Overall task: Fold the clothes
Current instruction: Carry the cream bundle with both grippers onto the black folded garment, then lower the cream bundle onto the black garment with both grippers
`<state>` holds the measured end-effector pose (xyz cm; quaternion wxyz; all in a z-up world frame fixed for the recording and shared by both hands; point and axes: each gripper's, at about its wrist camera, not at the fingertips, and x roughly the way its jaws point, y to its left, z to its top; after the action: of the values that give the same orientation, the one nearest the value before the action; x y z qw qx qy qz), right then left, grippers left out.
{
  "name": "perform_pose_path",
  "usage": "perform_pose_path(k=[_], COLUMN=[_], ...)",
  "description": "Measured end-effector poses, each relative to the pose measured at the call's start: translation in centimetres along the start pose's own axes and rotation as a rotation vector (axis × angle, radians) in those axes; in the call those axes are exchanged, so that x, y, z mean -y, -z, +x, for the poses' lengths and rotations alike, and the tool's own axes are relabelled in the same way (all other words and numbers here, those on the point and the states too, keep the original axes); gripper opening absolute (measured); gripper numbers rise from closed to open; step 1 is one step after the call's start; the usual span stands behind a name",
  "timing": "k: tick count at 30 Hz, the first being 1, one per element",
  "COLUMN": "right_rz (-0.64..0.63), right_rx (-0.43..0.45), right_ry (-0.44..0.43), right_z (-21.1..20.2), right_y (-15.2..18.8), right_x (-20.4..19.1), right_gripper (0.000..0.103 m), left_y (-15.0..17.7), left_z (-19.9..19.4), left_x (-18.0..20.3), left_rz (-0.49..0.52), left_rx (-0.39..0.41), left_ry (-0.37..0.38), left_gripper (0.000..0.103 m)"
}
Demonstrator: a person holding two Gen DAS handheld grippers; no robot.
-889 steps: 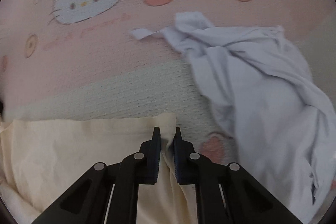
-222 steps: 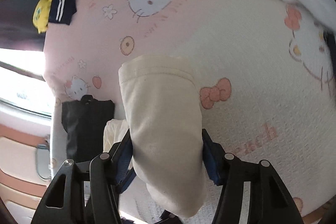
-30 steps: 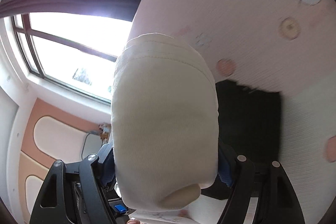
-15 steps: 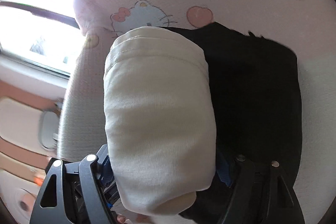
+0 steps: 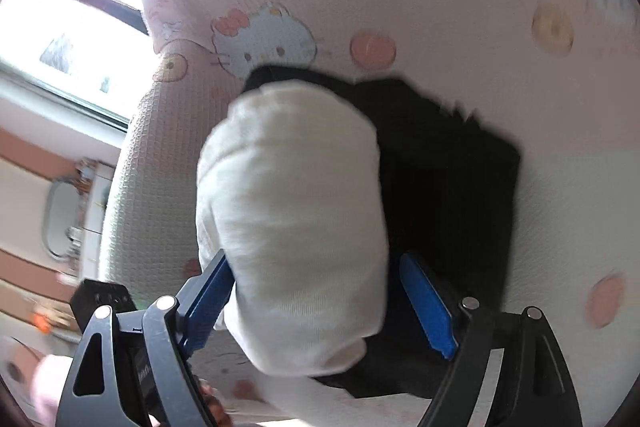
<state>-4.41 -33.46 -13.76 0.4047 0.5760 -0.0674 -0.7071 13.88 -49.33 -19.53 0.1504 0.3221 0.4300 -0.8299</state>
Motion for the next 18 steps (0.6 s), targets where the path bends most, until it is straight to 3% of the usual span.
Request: perform_pose_path(k=[3, 8, 10, 12, 16, 18], right_rz=[-0.083, -0.136, -0.159, -0.181, -0.209, -0.239], right_rx=[0.06, 0.144, 0.147, 0.152, 0.188, 0.207], right_ry=[0.074, 0.041, 0.048, 0.054, 0.023, -0.012], right_z=[-2.0, -2.9, -2.6, -2.4, -2.8, -3.0], right_y=[-0.6, -1.7, -1.9, -2.1, -1.3, -1.0], right_x=[-1.3, -1.9, -1.8, -1.8, -2.0, -2.4], right_gripper=[0.084, 0.084, 0.079, 0.048, 0.046, 0.046], left_y=[-0.6, -1.5, -2.0, -2.6, -4.1, -4.2], left_z=[-0.1, -2.2, -3.1, -3.9, -3.1, -2.4], left_x=[0.1, 2.0, 2.8, 3.5, 4.6, 4.9], left_rz=[-0.027, 0.041, 0.059, 0.072, 0.117, 0.138], left_rx=[-0.008, 0.026, 0.054, 0.097, 0.112, 0.098], left_ry=[-0.037, -0.071, -0.056, -0.034, -0.034, -0.047], left_gripper=[0.079, 0.078, 0.079, 0.078, 0.076, 0.069])
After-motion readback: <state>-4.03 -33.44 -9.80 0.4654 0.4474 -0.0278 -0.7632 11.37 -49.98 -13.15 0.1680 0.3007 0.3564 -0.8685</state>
